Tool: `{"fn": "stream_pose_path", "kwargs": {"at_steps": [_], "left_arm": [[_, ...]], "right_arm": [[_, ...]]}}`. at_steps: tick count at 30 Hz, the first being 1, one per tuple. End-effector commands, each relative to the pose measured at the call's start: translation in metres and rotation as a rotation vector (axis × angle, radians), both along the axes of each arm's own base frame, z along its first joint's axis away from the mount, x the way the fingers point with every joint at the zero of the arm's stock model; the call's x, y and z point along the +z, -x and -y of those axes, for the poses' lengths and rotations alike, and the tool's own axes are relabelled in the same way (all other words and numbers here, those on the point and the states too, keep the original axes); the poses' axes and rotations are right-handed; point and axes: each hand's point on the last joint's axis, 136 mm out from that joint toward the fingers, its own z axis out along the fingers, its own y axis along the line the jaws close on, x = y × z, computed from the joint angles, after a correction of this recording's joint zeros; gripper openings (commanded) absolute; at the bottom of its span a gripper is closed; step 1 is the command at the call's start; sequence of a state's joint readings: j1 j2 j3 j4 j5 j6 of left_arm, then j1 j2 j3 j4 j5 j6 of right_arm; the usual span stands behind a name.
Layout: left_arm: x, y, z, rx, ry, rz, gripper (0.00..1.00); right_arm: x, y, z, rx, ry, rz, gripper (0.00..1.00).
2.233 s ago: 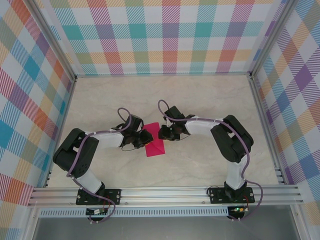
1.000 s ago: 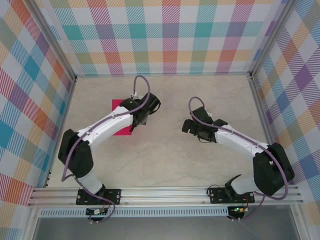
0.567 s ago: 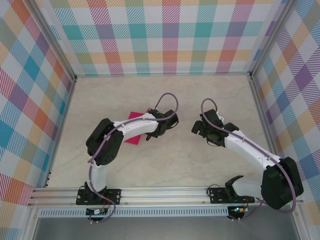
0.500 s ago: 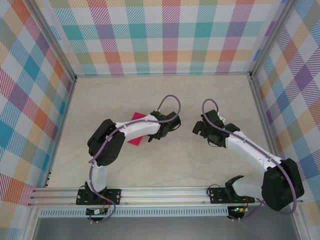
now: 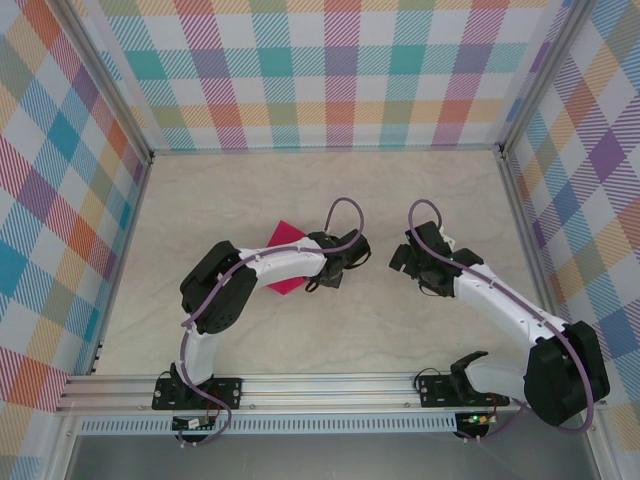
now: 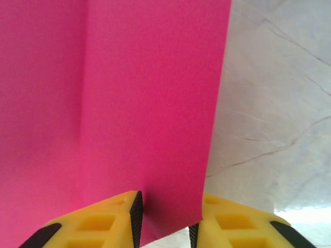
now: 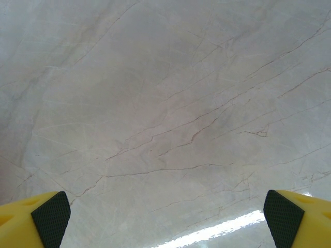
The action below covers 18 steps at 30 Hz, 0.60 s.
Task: Fold a paper plane with a square sheet of paper (pick it up from the middle)
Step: Turn over the paper at the center of the table.
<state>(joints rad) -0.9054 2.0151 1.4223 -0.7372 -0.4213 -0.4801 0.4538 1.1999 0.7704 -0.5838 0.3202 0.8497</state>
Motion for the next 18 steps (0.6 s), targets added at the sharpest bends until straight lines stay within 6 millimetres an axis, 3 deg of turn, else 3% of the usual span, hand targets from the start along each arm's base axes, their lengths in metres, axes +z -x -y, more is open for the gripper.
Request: {"fn": "stream_pose_path", "kwargs": {"at_steps": [1, 5, 11, 18], "left_arm": [[-0.014, 0.006, 0.002, 0.023, 0.067, -0.07, 0.32], [-0.009, 0.01, 0.013, 0.01, 0.159, -0.112, 0.33], [0.054, 0.015, 0.041, -0.052, 0.4, -0.088, 0.44], [0.108, 0.015, 0.018, 0.012, 0.641, -0.044, 0.63]], "right_arm": [[0.01, -0.006, -0.003, -0.002, -0.014, 0.004, 0.99], [0.012, -0.01, -0.005, 0.007, -0.01, 0.003, 0.99], [0.019, -0.018, -0.022, 0.085, -0.056, 0.019, 0.99], [0.024, -0.036, -0.072, 0.279, -0.186, 0.008, 0.97]]}}
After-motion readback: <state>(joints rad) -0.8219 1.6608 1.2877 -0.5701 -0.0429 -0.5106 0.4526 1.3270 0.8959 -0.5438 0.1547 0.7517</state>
